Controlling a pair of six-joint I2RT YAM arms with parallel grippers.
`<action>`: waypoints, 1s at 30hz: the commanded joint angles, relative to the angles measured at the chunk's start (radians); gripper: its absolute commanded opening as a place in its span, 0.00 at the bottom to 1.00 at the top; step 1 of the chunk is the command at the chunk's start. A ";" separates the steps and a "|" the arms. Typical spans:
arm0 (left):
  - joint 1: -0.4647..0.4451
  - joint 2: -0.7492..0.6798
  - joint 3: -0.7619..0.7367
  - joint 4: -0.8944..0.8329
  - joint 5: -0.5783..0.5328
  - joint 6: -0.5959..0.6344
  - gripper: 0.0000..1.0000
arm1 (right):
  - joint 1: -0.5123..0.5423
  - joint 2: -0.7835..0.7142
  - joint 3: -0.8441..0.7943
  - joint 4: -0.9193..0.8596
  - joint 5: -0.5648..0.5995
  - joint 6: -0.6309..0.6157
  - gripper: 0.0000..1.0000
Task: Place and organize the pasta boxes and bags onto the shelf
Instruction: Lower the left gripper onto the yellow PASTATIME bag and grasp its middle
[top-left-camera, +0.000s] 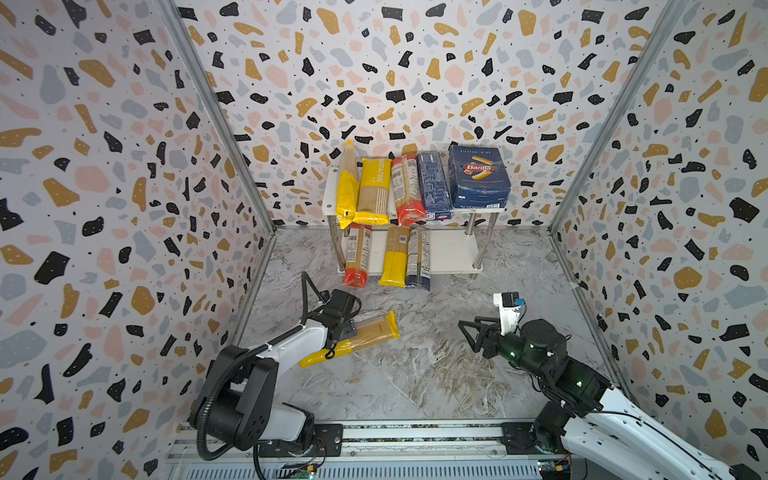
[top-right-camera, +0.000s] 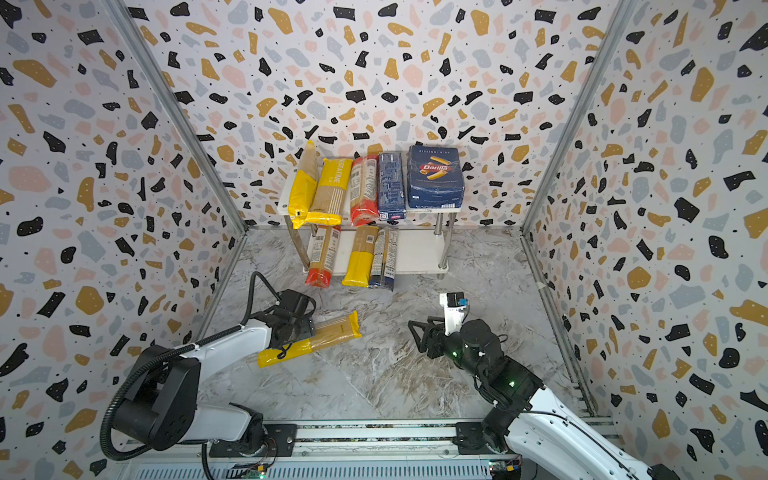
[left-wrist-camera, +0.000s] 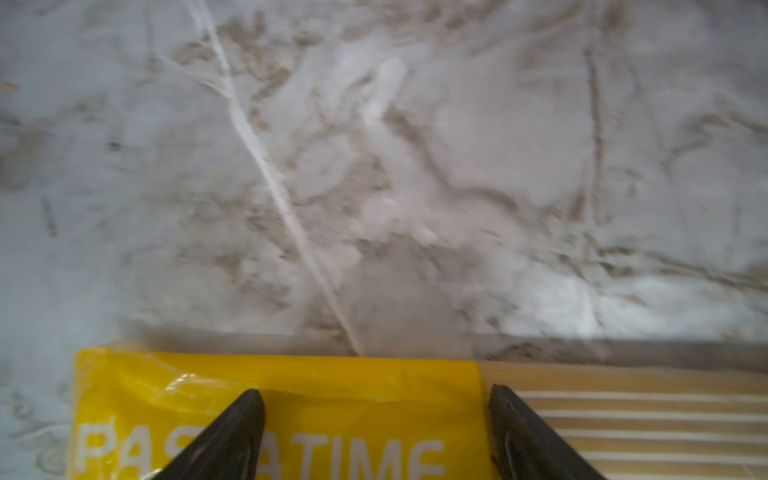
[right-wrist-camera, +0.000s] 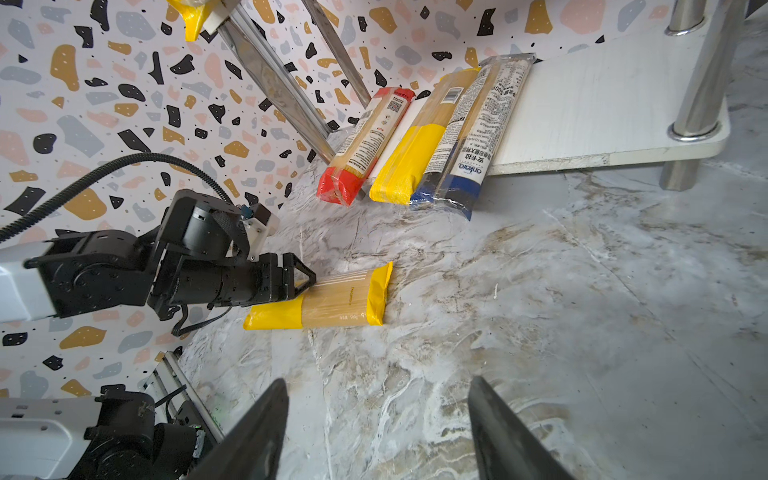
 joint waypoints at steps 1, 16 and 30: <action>-0.113 -0.004 -0.010 -0.028 0.019 -0.080 0.84 | -0.003 -0.031 -0.003 -0.038 0.007 0.007 0.69; -0.247 -0.048 0.137 -0.265 0.059 0.178 1.00 | -0.003 -0.020 0.009 -0.056 -0.007 0.014 0.70; -0.353 0.083 0.224 -0.258 0.183 0.342 1.00 | -0.003 -0.025 0.026 -0.073 -0.036 -0.013 0.73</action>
